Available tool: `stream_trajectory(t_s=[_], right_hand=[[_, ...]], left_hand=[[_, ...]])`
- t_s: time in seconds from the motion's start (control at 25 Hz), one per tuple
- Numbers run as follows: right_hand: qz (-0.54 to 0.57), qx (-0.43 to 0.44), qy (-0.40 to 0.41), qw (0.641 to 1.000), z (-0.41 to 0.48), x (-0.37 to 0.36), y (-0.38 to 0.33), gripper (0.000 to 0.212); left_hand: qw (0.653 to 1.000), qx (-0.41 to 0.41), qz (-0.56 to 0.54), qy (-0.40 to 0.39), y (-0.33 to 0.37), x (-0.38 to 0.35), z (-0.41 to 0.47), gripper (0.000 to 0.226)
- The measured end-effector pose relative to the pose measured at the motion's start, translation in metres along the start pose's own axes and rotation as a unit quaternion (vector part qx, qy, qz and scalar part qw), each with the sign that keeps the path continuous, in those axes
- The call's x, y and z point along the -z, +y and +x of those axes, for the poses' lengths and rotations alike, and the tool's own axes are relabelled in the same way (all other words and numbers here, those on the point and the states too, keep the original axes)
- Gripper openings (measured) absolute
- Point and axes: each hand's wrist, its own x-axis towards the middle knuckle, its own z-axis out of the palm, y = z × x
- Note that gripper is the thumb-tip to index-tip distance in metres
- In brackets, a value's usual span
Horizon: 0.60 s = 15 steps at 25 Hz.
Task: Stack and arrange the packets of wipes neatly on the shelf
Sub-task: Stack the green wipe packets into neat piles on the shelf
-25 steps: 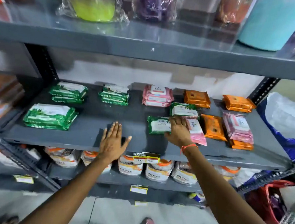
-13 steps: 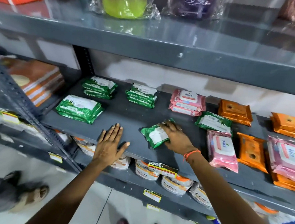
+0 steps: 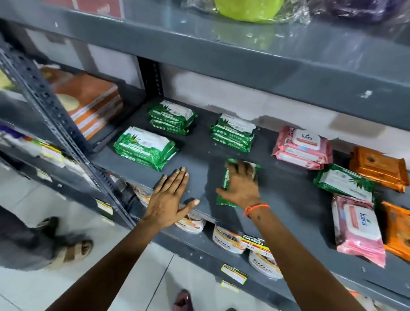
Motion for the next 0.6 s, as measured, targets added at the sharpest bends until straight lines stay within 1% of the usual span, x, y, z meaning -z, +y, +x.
stream_trajectory(t_s=[0.04, 0.08, 0.12, 0.16, 0.2, 0.24, 0.36, 0.52, 0.6], right_hand=[[-0.02, 0.062, -0.022, 0.998, 0.005, 0.0, -0.001, 0.086], [-0.034, 0.099, -0.035, 0.994, 0.008, -0.001, 0.001, 0.09], [-0.036, 0.101, -0.032, 0.994, 0.008, -0.002, 0.003, 0.094], [-0.031, 0.079, -0.01, 0.996, 0.008, -0.006, 0.005, 0.096], [-0.024, 0.05, 0.012, 0.998, 0.008, -0.009, 0.005, 0.095], [-0.023, 0.042, 0.028, 0.998, 0.009, -0.011, 0.005, 0.091], [-0.022, 0.076, 0.008, 0.997, 0.015, -0.013, 0.002, 0.089], [-0.021, 0.103, -0.014, 0.994, 0.021, -0.014, -0.005, 0.093], [-0.032, 0.125, -0.011, 0.992, 0.021, -0.017, -0.012, 0.092]], left_hand=[[1.0, -0.001, -0.003, 0.002, -0.003, 0.0, -0.001, 0.085], [1.0, -0.001, -0.006, 0.002, -0.004, 0.0, -0.002, 0.086], [1.0, -0.003, -0.005, 0.0, -0.005, 0.0, -0.002, 0.088], [1.0, -0.004, -0.002, -0.004, -0.006, 0.0, -0.002, 0.09], [1.0, -0.005, 0.002, -0.007, -0.006, -0.001, -0.002, 0.094], [1.0, -0.004, 0.004, -0.009, -0.007, -0.001, -0.001, 0.098], [1.0, -0.006, 0.005, -0.019, -0.008, 0.0, -0.001, 0.108], [1.0, 0.001, -0.008, -0.023, -0.013, 0.003, -0.005, 0.109], [0.999, 0.01, -0.01, -0.032, -0.015, 0.003, -0.007, 0.11]])
